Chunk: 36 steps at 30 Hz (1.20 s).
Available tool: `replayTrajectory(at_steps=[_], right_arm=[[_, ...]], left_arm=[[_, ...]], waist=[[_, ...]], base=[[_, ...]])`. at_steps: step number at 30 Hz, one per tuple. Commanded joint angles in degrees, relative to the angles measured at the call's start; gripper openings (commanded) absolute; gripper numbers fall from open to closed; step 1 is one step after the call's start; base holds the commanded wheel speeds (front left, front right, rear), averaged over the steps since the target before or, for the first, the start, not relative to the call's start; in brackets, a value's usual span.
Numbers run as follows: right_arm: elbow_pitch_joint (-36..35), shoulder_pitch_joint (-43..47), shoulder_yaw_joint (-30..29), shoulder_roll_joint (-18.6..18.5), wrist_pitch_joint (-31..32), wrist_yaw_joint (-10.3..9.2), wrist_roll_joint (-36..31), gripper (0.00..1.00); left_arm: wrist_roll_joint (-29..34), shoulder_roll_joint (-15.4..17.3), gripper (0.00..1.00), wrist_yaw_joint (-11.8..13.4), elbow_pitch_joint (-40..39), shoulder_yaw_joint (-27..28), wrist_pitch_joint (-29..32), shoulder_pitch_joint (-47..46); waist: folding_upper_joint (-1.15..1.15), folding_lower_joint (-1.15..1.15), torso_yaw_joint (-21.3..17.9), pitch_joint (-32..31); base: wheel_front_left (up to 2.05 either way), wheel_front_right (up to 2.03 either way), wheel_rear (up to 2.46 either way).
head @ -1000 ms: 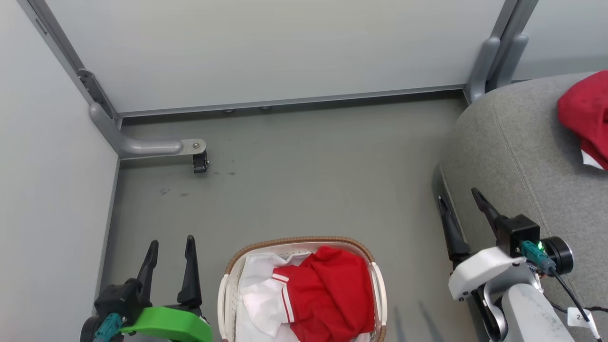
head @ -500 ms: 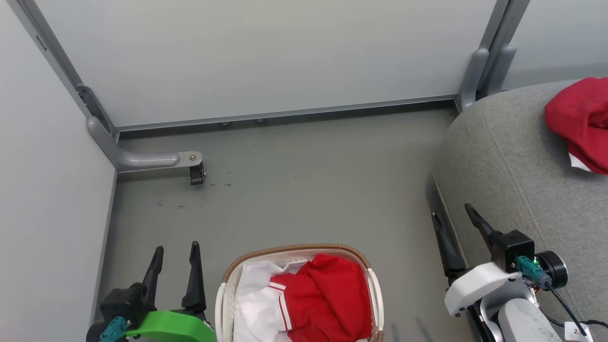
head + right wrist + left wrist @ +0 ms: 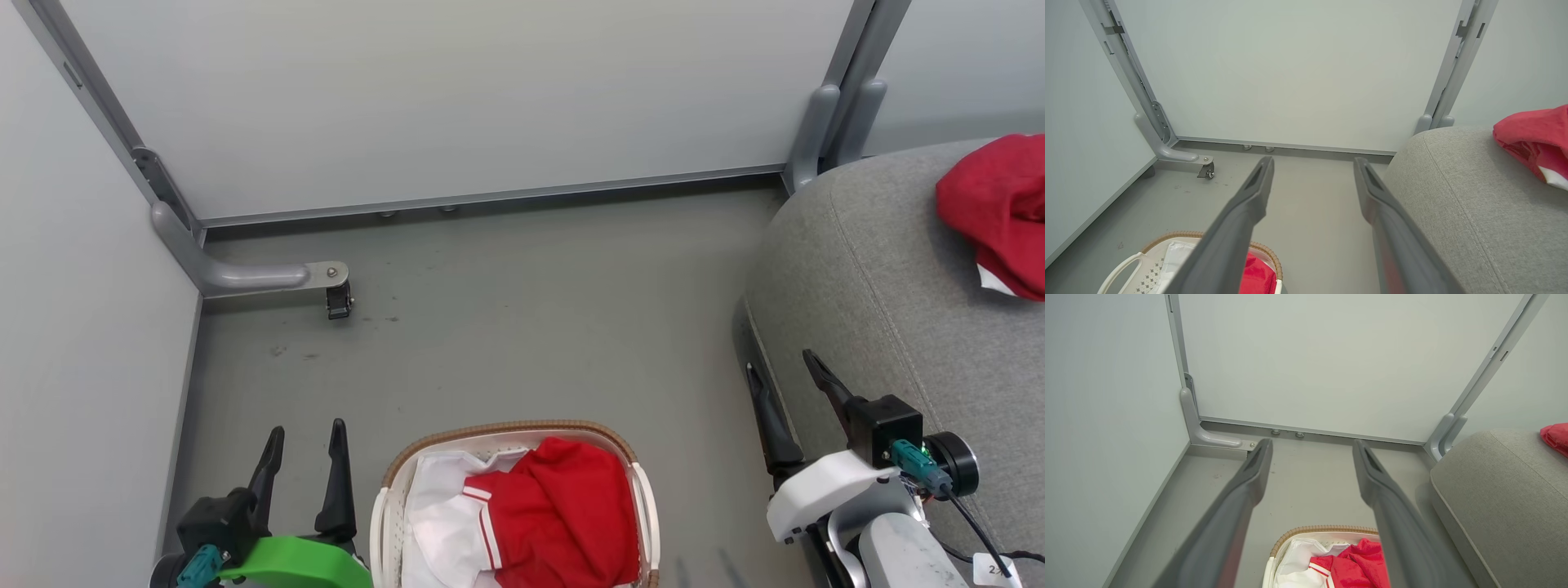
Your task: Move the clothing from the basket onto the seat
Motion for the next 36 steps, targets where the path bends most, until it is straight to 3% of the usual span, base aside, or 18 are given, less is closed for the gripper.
replayTrajectory(at_steps=[1, 15, 22, 29, 36], right_arm=[[0.1, 0.3, -0.1, -0.2, -0.1, -0.08, 0.3, 1.00], [-0.8, -0.5, -0.9, -0.2, -0.1, -0.08, -0.4, 1.00], [-2.3, -2.5, -4.0, -0.2, -0.1, -0.08, -2.3, 1.00], [-5.1, -6.1, -7.3, -0.2, -0.1, -0.08, -4.1, 1.00], [-7.1, -10.2, -6.4, -0.2, -0.1, -0.08, -3.5, 1.00]], left_arm=[[0.2, 0.0, 1.00, -0.1, 0.0, 0.1, 0.0, -0.1], [0.6, 0.0, 1.00, -0.7, 1.6, -2.0, 0.0, -2.0], [2.3, 0.0, 1.00, -1.3, 5.2, -6.1, 0.0, -6.6], [5.1, 0.1, 1.00, -1.9, 13.9, -13.1, 0.0, -14.5], [8.4, 0.3, 1.00, -2.1, 25.3, -18.6, 0.0, -22.5]], waist=[[0.00, 0.00, 0.0, -0.1], [0.00, 0.00, -0.6, 0.4], [0.00, 0.00, -1.9, 2.8], [0.00, 0.00, -3.9, 9.1], [0.00, 0.00, -7.7, 18.3]], base=[[0.00, 0.00, 0.00], [0.00, 0.00, 0.00], [0.00, 0.00, 0.00], [0.00, 0.00, 0.00], [0.00, 0.00, 0.00]])
